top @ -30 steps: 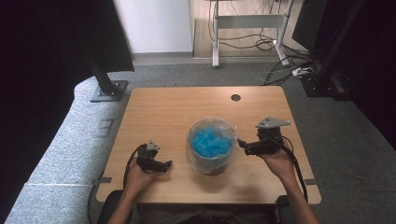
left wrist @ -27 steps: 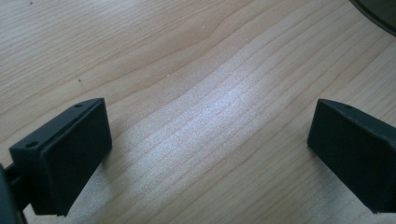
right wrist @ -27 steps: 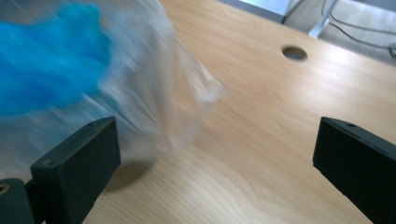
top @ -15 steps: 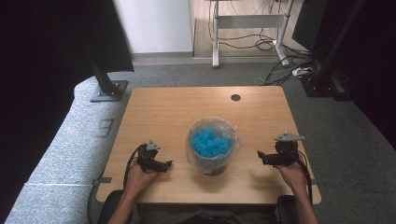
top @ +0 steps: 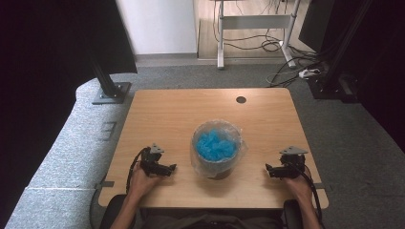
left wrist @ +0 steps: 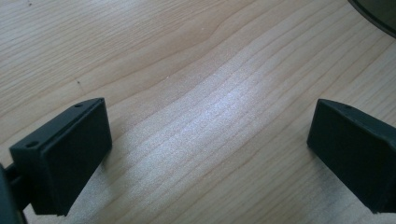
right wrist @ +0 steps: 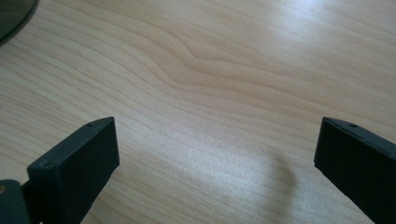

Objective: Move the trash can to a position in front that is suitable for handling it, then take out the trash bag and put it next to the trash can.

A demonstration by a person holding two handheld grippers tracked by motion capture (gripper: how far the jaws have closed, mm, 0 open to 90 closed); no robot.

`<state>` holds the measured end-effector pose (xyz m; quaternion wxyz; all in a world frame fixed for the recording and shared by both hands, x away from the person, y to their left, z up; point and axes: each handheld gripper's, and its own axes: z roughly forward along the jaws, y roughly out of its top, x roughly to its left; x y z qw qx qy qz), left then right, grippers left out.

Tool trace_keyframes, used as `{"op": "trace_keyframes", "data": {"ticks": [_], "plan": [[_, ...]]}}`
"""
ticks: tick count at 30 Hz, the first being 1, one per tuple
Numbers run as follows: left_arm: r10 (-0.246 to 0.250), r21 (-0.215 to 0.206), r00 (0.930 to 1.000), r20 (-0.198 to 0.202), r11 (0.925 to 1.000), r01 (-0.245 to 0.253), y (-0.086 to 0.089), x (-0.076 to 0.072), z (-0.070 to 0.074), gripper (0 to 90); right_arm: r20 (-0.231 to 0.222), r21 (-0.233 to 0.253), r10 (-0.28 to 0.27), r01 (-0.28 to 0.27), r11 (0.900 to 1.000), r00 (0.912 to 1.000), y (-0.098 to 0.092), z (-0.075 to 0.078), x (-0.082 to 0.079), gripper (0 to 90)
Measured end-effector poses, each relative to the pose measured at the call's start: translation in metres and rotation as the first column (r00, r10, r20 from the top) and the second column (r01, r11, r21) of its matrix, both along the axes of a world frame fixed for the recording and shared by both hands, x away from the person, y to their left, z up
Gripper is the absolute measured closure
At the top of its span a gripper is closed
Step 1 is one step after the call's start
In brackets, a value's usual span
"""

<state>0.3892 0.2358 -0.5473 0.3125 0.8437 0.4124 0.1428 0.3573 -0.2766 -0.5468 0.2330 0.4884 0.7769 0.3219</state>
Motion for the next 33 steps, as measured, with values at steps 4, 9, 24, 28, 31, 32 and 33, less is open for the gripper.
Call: {"op": "trace_keyframes", "data": {"ticks": [4,9,24,28,31,32,33], "plan": [[-0.001,0.0,1.0,0.0,1.0,0.001,0.0,0.0,0.0,0.0,-0.014,0.003,-0.005,0.005,1.0,0.9999,-0.001,-0.008,0.0,0.0],[0.001,0.001,1.0,-0.001,1.0,-0.001,0.0,0.0,0.0,0.0,-0.04,0.042,-0.018,0.02,0.999,0.9991,-0.003,-0.011,0.001,0.0],[-0.063,-0.019,0.9971,-0.044,0.9979,0.062,-0.008,-0.005,0.006,3.8,-0.04,0.04,0.012,-0.011,0.999,0.9991,0.0,-0.01,-0.002,0.0],[-0.107,-0.059,0.9941,-0.02,0.9927,0.105,-0.014,-0.012,0.014,4.6,-0.038,0.036,0.055,-0.053,0.998,0.9978,0.008,-0.004,-0.004,0.0],[-0.147,-0.083,0.9891,-0.005,0.9857,0.146,-0.021,-0.017,0.021,3.8,-0.021,0.064,0.102,-0.1,0.993,0.9946,0.018,0.006,-0.007,0.0],[-0.164,-0.087,0.9864,0.002,0.9826,0.164,-0.024,-0.02,0.024,3.4,-0.012,0.07,0.121,-0.12,0.99,0.9926,0.022,0.009,-0.008,0.0],[-0.18,-0.089,0.9836,0.009,0.9795,0.18,-0.027,-0.021,0.027,3.2,-0.003,0.081,0.139,-0.139,0.987,0.9902,0.026,0.013,-0.009,0.0]]}}
